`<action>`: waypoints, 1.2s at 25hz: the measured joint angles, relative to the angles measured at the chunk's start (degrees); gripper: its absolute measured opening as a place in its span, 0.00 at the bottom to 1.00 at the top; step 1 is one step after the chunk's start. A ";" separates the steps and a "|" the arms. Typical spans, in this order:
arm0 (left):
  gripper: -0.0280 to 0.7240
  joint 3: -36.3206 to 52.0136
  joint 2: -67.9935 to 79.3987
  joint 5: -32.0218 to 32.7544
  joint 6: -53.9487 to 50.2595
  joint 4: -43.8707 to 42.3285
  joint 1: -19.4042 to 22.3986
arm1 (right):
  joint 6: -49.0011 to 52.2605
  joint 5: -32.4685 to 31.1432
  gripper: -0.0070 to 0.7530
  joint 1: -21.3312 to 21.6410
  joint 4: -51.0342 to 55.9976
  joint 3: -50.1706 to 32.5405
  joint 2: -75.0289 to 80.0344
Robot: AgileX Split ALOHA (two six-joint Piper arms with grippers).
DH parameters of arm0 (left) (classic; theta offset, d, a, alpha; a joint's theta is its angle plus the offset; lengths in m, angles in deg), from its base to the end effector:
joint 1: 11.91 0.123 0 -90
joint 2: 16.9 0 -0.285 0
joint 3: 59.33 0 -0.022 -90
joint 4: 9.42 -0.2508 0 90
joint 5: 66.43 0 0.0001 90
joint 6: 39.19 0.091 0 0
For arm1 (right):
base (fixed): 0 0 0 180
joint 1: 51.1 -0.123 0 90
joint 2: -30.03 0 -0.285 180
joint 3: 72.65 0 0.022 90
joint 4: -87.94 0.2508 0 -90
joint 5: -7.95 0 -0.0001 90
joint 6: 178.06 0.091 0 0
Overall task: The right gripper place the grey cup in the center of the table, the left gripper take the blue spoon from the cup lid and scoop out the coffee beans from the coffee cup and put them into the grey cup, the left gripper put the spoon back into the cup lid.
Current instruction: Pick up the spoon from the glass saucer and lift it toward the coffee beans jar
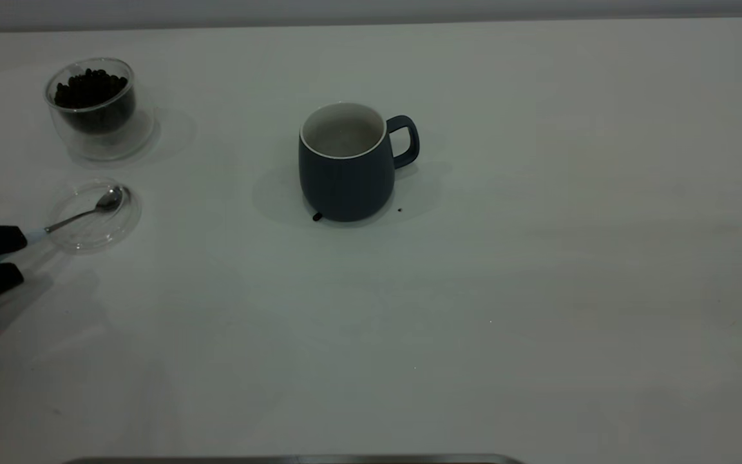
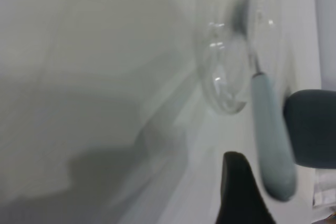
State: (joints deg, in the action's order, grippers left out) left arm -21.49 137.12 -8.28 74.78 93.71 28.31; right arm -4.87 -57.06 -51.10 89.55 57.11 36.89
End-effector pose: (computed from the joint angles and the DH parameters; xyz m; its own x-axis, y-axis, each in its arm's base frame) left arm 0.2270 0.0933 -0.0526 -0.7563 -0.6380 -0.1448 -0.2708 0.5068 -0.8184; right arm -0.0073 0.0023 0.2633 -0.5261 -0.1067 -0.8437 -0.0782 0.9940 -0.0770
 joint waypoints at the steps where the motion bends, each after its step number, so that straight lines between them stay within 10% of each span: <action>1: 0.70 0.00 0.00 0.31 0.74 0.00 0.00 | 0.00 0.00 0.62 0.00 0.00 0.00 0.00; 21: 0.69 -3.49 0.08 2.01 -4.12 0.00 0.06 | 0.00 0.00 0.62 0.00 0.00 0.00 0.00; 30: 0.52 -3.94 0.13 2.06 -4.94 0.00 0.06 | 0.00 0.00 0.62 0.00 0.00 0.00 0.00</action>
State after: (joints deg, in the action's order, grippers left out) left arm -25.42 137.25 -6.22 69.84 93.71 28.37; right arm -4.87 -57.06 -51.10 89.55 57.11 36.89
